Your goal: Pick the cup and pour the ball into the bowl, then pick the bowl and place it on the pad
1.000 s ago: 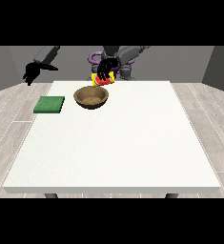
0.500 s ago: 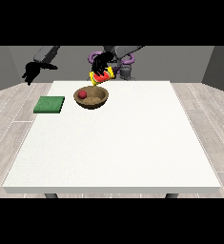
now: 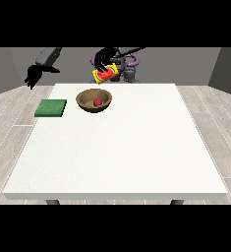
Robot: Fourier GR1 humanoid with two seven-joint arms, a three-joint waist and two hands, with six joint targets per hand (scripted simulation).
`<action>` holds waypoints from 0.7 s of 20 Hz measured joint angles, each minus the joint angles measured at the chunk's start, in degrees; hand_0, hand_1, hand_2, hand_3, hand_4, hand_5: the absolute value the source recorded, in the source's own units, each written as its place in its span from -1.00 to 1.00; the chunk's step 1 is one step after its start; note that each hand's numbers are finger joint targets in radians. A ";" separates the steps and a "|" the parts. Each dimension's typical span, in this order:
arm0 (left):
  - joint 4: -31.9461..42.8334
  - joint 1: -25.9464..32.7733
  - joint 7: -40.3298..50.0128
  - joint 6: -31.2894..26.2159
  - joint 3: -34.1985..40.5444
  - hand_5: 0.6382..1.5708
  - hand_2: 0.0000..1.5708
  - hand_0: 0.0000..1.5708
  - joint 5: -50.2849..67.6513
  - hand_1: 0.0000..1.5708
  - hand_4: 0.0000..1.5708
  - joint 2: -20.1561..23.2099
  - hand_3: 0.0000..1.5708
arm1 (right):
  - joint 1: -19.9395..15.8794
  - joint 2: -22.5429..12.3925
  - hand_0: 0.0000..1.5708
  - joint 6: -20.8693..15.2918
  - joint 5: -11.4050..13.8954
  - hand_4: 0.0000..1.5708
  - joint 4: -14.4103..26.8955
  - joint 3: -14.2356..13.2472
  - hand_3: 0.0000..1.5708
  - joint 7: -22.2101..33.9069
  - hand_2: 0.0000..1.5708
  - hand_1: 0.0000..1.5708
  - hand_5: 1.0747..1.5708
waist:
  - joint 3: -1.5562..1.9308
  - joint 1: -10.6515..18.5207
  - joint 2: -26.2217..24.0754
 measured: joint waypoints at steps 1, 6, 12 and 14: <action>-0.04 0.23 -0.49 0.48 1.07 0.75 1.00 0.72 0.17 0.72 0.52 0.50 1.00 | 0.16 0.59 -1.00 0.22 -0.05 -0.41 -0.05 0.33 -1.00 0.56 -1.00 -1.00 0.94 | 0.00 -0.11 -0.03; -5.25 4.96 -0.59 7.63 10.53 0.99 1.00 -0.47 8.59 -0.47 0.27 1.79 1.00 | 1.81 1.20 -1.00 -0.44 -0.78 -0.41 0.34 -0.26 -1.00 1.52 -1.00 -1.00 0.94 | -0.13 3.22 -0.35; -9.88 10.37 -5.79 15.25 23.82 0.96 1.00 0.62 23.12 0.62 0.24 5.33 1.00 | 1.01 2.29 -1.00 -2.96 -1.59 -0.62 -0.74 -0.95 -1.00 2.44 -1.00 -1.00 0.95 | -0.24 7.52 1.86; -10.74 12.19 -8.74 16.49 27.59 0.95 1.00 0.58 29.41 0.58 0.16 4.96 0.58 | 0.44 3.10 -1.00 -3.87 -1.80 -0.71 -1.33 -1.01 -1.00 2.46 -1.00 -1.00 0.98 | -0.30 8.06 3.94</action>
